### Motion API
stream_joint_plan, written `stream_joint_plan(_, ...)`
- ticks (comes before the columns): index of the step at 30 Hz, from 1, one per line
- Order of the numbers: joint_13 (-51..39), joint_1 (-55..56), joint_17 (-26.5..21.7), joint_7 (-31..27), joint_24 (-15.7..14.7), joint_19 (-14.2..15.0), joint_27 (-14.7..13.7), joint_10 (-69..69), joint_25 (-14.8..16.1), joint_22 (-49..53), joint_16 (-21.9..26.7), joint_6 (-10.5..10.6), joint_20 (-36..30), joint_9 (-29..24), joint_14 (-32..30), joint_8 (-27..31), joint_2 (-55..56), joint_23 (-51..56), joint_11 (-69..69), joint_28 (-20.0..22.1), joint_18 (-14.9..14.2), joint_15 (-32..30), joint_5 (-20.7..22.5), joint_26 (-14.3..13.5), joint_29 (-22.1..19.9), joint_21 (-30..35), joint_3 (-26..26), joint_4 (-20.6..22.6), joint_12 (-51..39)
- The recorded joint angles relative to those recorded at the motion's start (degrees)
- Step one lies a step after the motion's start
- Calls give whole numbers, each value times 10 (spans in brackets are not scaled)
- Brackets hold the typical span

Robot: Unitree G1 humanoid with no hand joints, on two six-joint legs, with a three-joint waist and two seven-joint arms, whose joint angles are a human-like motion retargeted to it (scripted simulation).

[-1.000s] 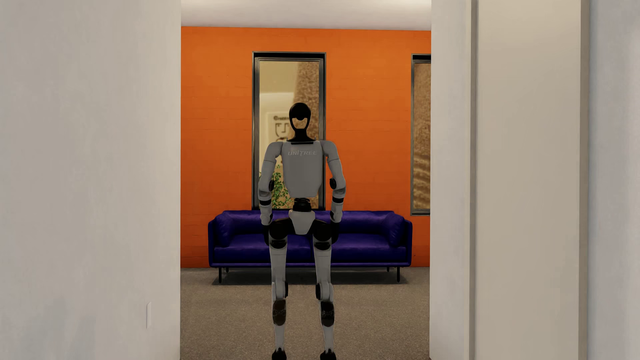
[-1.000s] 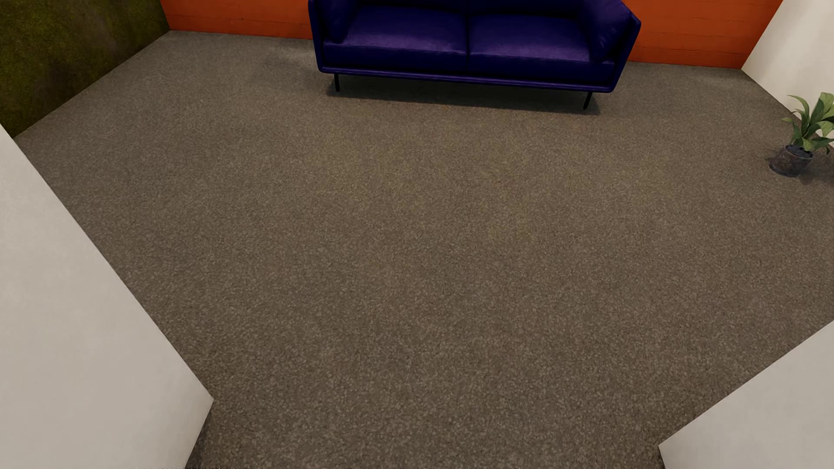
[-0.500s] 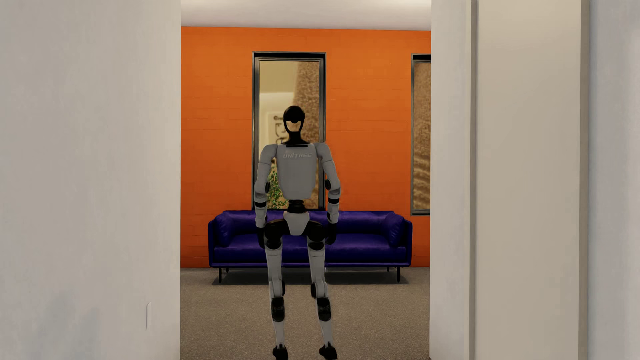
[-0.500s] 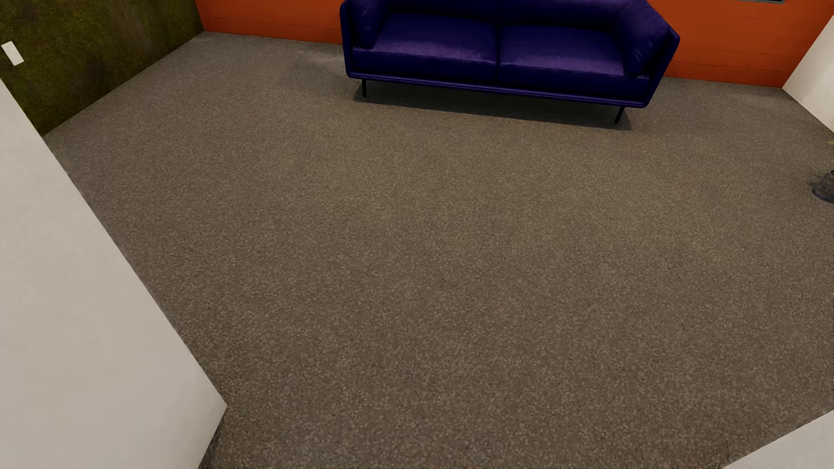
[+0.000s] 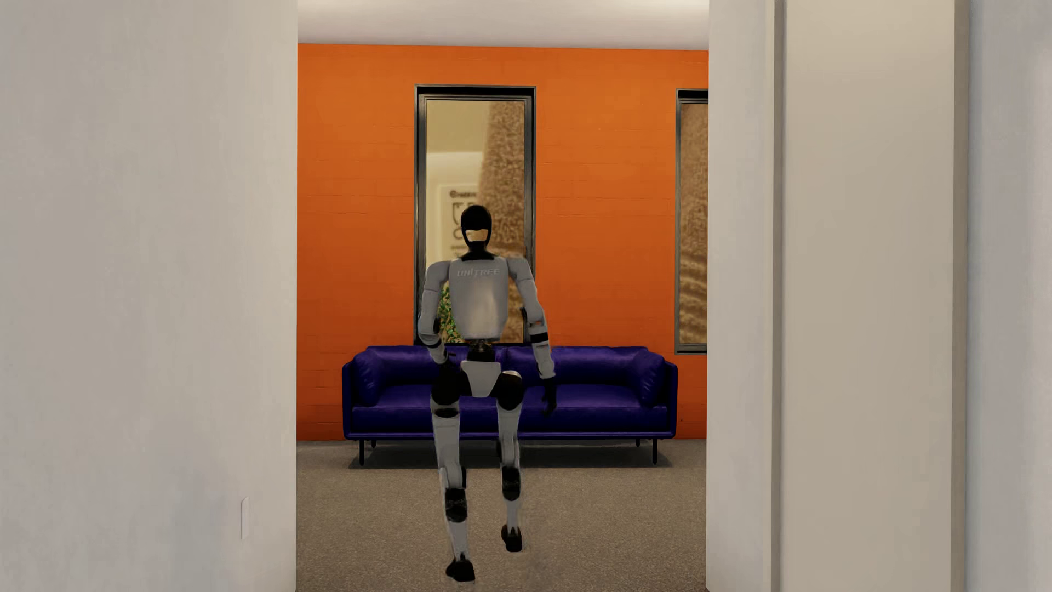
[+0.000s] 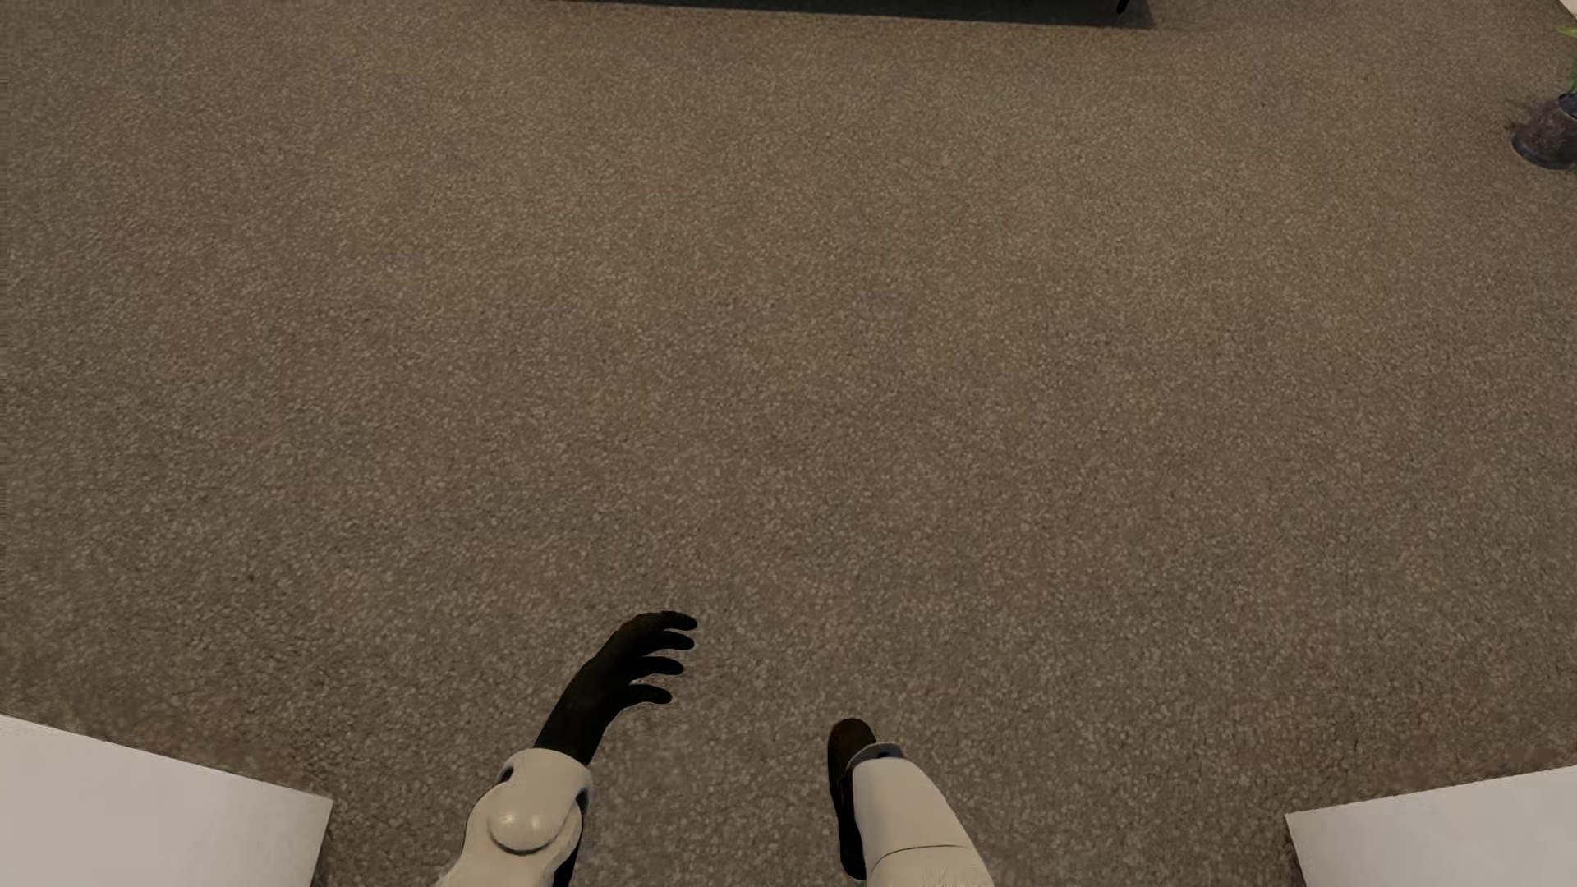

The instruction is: Walk towards the sofa

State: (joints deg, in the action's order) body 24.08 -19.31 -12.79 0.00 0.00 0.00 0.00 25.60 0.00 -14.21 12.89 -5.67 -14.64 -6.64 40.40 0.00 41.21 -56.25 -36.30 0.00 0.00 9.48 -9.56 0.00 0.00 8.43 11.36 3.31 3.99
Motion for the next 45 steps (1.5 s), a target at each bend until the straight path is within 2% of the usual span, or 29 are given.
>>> stream_joint_plan(2,-1,-18,-9,0,0,0,0,-14,0,18,-6,22,-8,12,-64,0,3,-19,-46,0,0,-82,6,0,0,-3,8,-24,-4)
stream_joint_plan(3,-12,-17,-13,0,0,0,0,-3,0,14,-5,33,-15,10,-154,0,5,-30,-82,0,0,-96,23,0,0,5,6,-31,1)
stream_joint_plan(4,-26,7,-15,0,0,0,0,60,0,2,2,35,-26,5,-297,0,-11,-31,-98,0,0,-86,41,0,0,15,-3,-31,7)
stream_joint_plan(5,-40,56,-18,0,0,0,0,165,0,-24,14,36,-51,0,-454,0,-41,-24,-105,0,0,-63,57,0,0,28,-17,-28,9)
stream_joint_plan(6,-54,129,-22,0,0,0,0,301,0,-56,26,41,-82,-3,-536,0,-76,-7,-106,0,0,-37,69,0,0,41,-28,-26,6)
stream_joint_plan(8,-74,259,-32,0,0,0,0,536,0,-118,40,49,-134,-10,-454,0,-166,54,-94,0,0,3,80,0,0,48,-44,-24,13)
stream_joint_plan(10,-82,383,-33,0,0,0,0,590,0,-171,46,42,-145,-4,-417,0,-261,145,-51,0,0,30,86,0,0,39,-75,-20,47)
stream_joint_plan(14,-104,485,-22,0,0,0,0,249,0,-262,55,19,-85,2,-534,0,-454,301,30,0,0,98,93,0,0,12,-140,-11,150)
stream_joint_plan(15,-110,480,-23,0,0,0,0,141,0,-283,51,23,-62,2,-520,0,-503,331,46,0,0,116,97,0,0,6,-152,-13,173)
stream_joint_plan(16,-115,470,-24,0,0,0,0,51,0,-301,46,30,-41,3,-446,0,-551,357,59,0,0,133,103,0,0,-2,-161,-18,194)
stream_joint_plan(17,-117,459,-25,0,0,0,0,6,0,-317,40,36,-22,5,-322,0,-597,378,67,0,0,147,103,0,0,-9,-171,-23,213)
stream_joint_plan(18,-118,460,-24,0,0,0,0,14,0,-329,34,38,-4,11,-250,0,-628,393,66,0,0,153,99,0,0,-16,-183,-25,229)
stream_joint_plan(20,-106,479,-18,0,0,0,0,30,0,-351,26,31,22,29,-240,0,-667,388,39,0,0,103,75,0,0,-18,-220,-27,257)
stream_joint_plan(21,-96,489,-16,0,0,0,0,33,0,-359,22,23,32,44,-355,0,-665,376,1,0,0,24,53,0,0,-10,-234,-25,268)
stream_joint_plan(22,-85,521,-14,0,0,0,0,60,0,-377,16,16,31,49,-520,0,-638,354,-87,0,0,-88,31,0,0,4,-225,-17,272)
stream_joint_plan(23,-79,519,-13,0,0,0,0,116,0,-399,15,6,12,37,-589,0,-593,316,-204,0,0,-184,18,0,0,24,-211,-9,262)
stream_joint_plan(24,-81,494,-12,0,0,0,0,150,0,-404,25,-10,-26,25,-575,0,-530,274,-319,0,0,-215,3,0,0,52,-199,5,241)
stream_joint_plan(27,-53,379,-12,0,0,0,0,165,0,-333,43,-23,-77,15,-495,0,-345,185,-484,0,0,-69,11,0,0,91,-132,25,191)
stream_joint_plan(31,13,201,-2,0,0,0,0,105,0,-206,36,-19,-12,12,-400,0,-205,59,-202,0,0,-76,5,0,0,44,-81,33,119)
stream_joint_plan(35,28,74,-10,0,0,0,0,84,0,-80,38,-22,12,20,-311,0,-175,-23,73,0,0,-2,2,0,0,-18,-54,30,52)
stream_joint_plan(36,27,44,-12,0,0,0,0,83,0,-61,37,-23,13,25,-291,0,-174,-31,223,0,0,-24,-2,0,0,-30,-38,23,45)
stream_joint_plan(37,26,21,-13,0,0,0,0,88,0,-50,35,-23,12,34,-277,0,-171,-34,251,0,0,-19,-8,0,0,-40,-19,11,42)
stream_joint_plan(38,25,-1,-13,0,0,0,0,97,0,-49,32,-20,8,45,-271,0,-167,-32,113,0,0,23,-13,0,0,-52,0,-6,45)
stream_joint_plan(39,25,-22,-14,0,0,0,0,107,0,-50,30,-17,-2,58,-277,0,-163,-24,75,0,0,24,-19,0,0,-61,17,-26,55)
stream_joint_plan(40,26,-31,-17,0,0,0,0,129,0,-58,26,-10,-14,73,-301,0,-181,-18,83,0,0,-71,-12,0,0,-59,25,-51,64)
stream_joint_plan(41,17,-26,-12,0,0,0,0,167,0,-80,26,-2,-29,85,-353,0,-120,-12,2,0,0,-145,1,0,0,-69,2,-60,71)
stream_joint_plan(42,7,-29,-14,0,0,0,0,210,0,-117,23,5,-41,76,-418,0,-101,6,-73,0,0,-157,11,0,0,-48,-23,-54,82)
stream_joint_plan(43,-16,-14,-19,0,0,0,0,265,0,-150,20,10,-51,67,-454,0,-113,34,-98,0,0,-133,24,0,0,-35,-27,-42,99)
stream_joint_plan(45,-60,76,-27,0,0,0,0,361,0,-235,27,20,-119,58,-415,0,-155,111,-96,0,0,-95,31,0,0,-18,-2,-51,92)
